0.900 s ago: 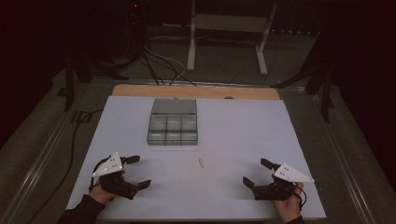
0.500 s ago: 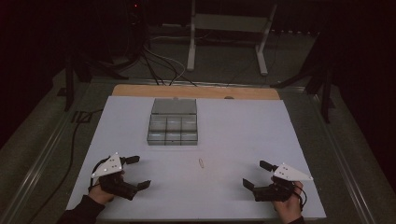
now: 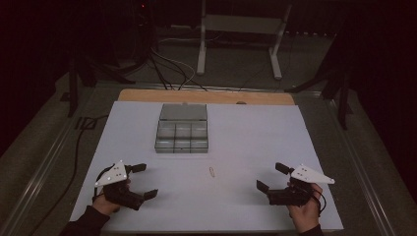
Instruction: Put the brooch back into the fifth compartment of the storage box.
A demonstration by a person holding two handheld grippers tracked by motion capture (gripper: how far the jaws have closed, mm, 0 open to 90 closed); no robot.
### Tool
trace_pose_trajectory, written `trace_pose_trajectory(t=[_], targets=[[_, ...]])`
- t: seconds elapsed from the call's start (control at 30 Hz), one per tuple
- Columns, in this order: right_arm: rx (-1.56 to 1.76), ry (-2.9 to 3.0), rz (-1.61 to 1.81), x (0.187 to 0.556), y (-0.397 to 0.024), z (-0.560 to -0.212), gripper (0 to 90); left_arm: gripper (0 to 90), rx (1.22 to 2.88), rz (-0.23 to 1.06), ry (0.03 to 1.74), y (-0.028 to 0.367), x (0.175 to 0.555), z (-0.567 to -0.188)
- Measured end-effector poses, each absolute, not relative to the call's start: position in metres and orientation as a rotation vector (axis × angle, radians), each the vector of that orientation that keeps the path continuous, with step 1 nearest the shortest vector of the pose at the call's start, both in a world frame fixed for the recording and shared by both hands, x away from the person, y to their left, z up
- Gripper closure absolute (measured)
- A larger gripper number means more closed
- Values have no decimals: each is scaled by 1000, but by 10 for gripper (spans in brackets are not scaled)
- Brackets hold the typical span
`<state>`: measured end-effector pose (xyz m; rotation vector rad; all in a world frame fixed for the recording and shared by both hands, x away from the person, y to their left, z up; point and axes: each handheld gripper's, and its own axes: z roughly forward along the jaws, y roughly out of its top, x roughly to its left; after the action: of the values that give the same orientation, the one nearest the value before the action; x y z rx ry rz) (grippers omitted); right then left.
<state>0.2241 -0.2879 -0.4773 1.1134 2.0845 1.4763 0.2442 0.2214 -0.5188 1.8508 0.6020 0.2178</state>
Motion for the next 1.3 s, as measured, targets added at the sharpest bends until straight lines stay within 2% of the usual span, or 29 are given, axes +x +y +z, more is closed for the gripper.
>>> trace_pose_trajectory(t=[0.73,1.3], targets=[[1070,2127,1497,251,-233,-462,0,11,1851,212,585,220,243,-518],[1085,2253,1475,271,-176,-474,0,11,1847,203,590,221,244,-519]])
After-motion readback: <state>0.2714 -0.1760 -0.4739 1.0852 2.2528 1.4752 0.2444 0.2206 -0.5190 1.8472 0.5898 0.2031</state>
